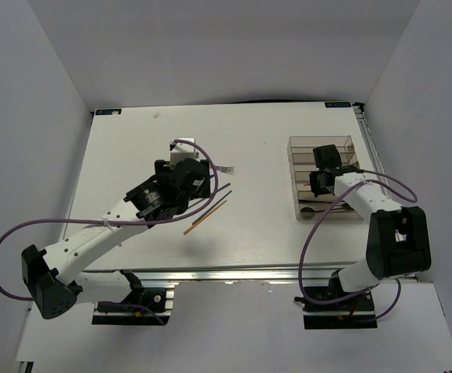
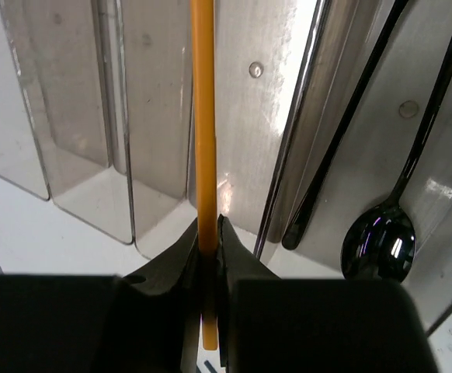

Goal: Sort the eating utensils into containers

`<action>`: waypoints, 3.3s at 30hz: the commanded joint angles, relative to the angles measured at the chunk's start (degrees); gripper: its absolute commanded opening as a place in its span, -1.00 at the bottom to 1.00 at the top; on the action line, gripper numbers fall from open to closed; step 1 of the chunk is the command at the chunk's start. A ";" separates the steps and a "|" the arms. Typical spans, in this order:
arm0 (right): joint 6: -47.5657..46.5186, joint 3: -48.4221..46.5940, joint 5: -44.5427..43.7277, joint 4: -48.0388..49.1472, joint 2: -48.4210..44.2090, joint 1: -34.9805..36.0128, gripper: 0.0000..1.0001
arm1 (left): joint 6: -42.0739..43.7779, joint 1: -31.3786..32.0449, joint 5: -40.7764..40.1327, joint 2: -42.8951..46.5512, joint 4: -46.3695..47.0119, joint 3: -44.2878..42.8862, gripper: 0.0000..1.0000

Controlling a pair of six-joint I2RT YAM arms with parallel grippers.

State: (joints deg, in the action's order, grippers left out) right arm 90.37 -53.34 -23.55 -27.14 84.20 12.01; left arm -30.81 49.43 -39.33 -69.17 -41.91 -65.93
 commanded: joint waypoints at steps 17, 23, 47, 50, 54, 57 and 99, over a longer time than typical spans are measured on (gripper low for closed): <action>-2.64 -4.58 0.44 2.79 2.37 -1.90 0.21 | 4.52 -1.79 3.47 1.14 2.45 3.44 0.96; -15.28 -8.18 4.55 9.69 -2.37 -1.99 0.47 | 7.25 -1.97 11.88 -1.92 6.83 7.74 0.97; -58.29 1.31 33.48 7.71 -23.65 1.70 0.79 | 5.50 -5.48 24.47 -18.02 13.26 17.32 0.27; -58.20 1.40 33.75 7.19 -24.35 1.88 0.79 | 4.80 -5.66 24.83 -17.32 13.61 18.73 0.27; -58.29 1.84 33.48 6.75 -26.54 1.96 0.79 | 4.09 -6.10 25.70 -19.06 13.26 19.52 0.25; -58.29 1.49 33.39 6.13 -28.04 1.88 0.79 | 3.56 -6.19 25.88 -21.00 13.35 19.79 0.16; -46.25 20.64 43.59 23.09 -28.67 3.45 0.73 | -6.63 8.40 42.58 -21.45 37.25 10.30 -1.00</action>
State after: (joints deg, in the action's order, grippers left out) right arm 41.91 -33.32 16.95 -10.26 54.48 14.50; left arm -36.58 57.82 -2.09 -93.03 -9.37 -53.36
